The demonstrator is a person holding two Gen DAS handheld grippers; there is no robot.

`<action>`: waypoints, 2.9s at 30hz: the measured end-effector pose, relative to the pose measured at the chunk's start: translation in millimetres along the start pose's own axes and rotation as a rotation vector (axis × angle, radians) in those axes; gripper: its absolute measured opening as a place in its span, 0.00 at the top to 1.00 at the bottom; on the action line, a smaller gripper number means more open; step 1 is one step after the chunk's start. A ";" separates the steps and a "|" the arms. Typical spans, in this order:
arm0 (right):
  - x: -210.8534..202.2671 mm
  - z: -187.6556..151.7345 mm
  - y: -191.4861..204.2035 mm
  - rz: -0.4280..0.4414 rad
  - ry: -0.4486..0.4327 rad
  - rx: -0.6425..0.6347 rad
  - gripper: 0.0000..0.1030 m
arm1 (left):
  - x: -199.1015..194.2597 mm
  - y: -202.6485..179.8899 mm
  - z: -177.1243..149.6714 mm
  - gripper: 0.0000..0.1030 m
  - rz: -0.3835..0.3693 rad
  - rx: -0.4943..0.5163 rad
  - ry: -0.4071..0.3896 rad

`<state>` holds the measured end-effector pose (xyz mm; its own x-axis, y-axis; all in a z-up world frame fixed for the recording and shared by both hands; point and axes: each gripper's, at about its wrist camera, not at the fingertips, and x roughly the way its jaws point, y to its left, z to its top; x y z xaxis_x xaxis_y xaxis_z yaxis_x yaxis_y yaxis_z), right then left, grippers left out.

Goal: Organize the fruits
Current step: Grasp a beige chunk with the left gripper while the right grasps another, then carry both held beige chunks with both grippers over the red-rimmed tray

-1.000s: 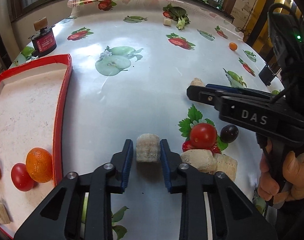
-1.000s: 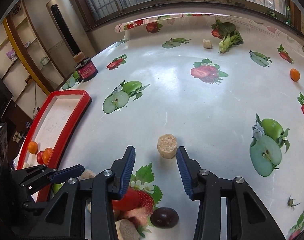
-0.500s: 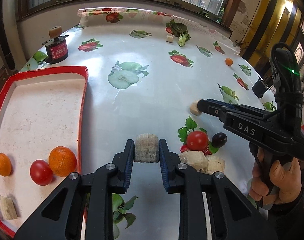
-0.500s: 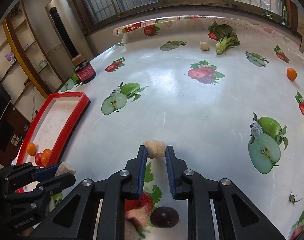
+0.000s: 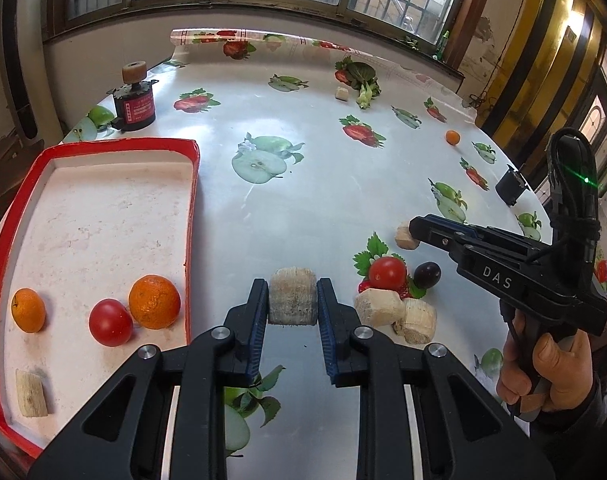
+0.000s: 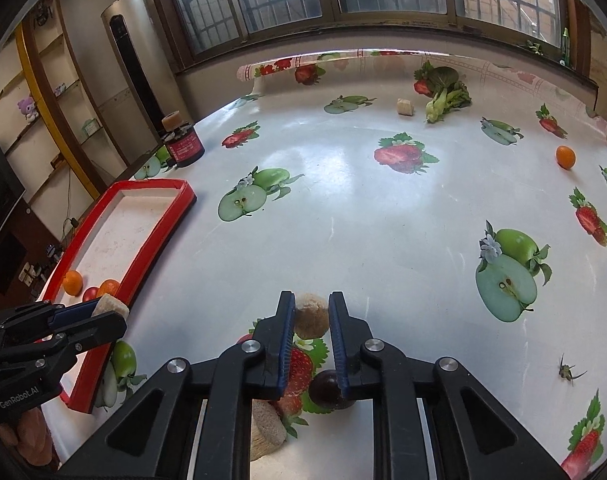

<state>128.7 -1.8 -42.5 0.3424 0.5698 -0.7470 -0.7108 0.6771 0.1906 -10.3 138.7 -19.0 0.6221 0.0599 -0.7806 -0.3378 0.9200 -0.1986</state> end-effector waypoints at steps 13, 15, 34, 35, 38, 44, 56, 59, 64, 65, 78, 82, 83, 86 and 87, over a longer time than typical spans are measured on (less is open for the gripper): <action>-48.1 0.5 33.3 0.072 -0.089 -0.035 0.83 | -22.3 12.1 -5.3 0.79 0.031 -0.013 -0.047; -52.4 1.1 41.0 0.083 -0.097 -0.045 0.83 | -26.4 16.8 -7.1 0.79 0.041 -0.018 -0.053; -58.0 -1.0 106.1 0.151 -0.101 -0.132 0.83 | -57.5 71.4 -23.6 0.79 0.123 -0.101 -0.099; -57.3 -1.0 109.3 0.156 -0.099 -0.135 0.83 | -58.3 73.5 -24.3 0.79 0.127 -0.105 -0.100; -55.4 -1.1 120.0 0.167 -0.096 -0.147 0.83 | -60.2 82.6 -25.9 0.79 0.137 -0.116 -0.102; -50.7 -0.8 139.3 0.197 -0.084 -0.165 0.83 | -65.4 99.8 -29.1 0.79 0.158 -0.143 -0.108; -34.6 2.3 173.4 0.230 -0.055 -0.215 0.83 | -69.4 132.0 -38.5 0.79 0.189 -0.195 -0.106; -28.2 3.0 178.8 0.240 -0.043 -0.221 0.83 | -69.7 138.6 -40.6 0.79 0.192 -0.205 -0.103; -20.0 4.7 185.1 0.248 -0.029 -0.224 0.83 | -69.2 147.9 -42.7 0.79 0.202 -0.221 -0.099; -18.2 4.9 185.6 0.249 -0.027 -0.225 0.83 | -69.0 149.7 -43.1 0.79 0.203 -0.224 -0.098; 13.8 10.4 194.1 0.249 0.012 -0.228 0.83 | -55.9 158.3 -30.2 0.79 0.211 -0.226 -0.083; 30.4 17.5 196.7 0.249 0.026 -0.221 0.83 | -48.1 161.5 -16.9 0.79 0.222 -0.218 -0.079; 34.8 19.5 196.5 0.249 0.030 -0.217 0.83 | -45.4 162.6 -14.0 0.79 0.226 -0.216 -0.076; 45.6 24.4 196.0 0.252 0.042 -0.207 0.83 | -34.8 168.0 -6.7 0.79 0.240 -0.220 -0.056; 48.8 25.8 196.6 0.252 0.045 -0.208 0.83 | -31.2 170.3 -4.8 0.79 0.244 -0.224 -0.049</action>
<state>21.5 171.2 -25.1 0.1154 0.6827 -0.7215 -0.8815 0.4052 0.2424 -90.6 291.7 -31.4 0.5351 0.2920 -0.7927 -0.6248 0.7683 -0.1388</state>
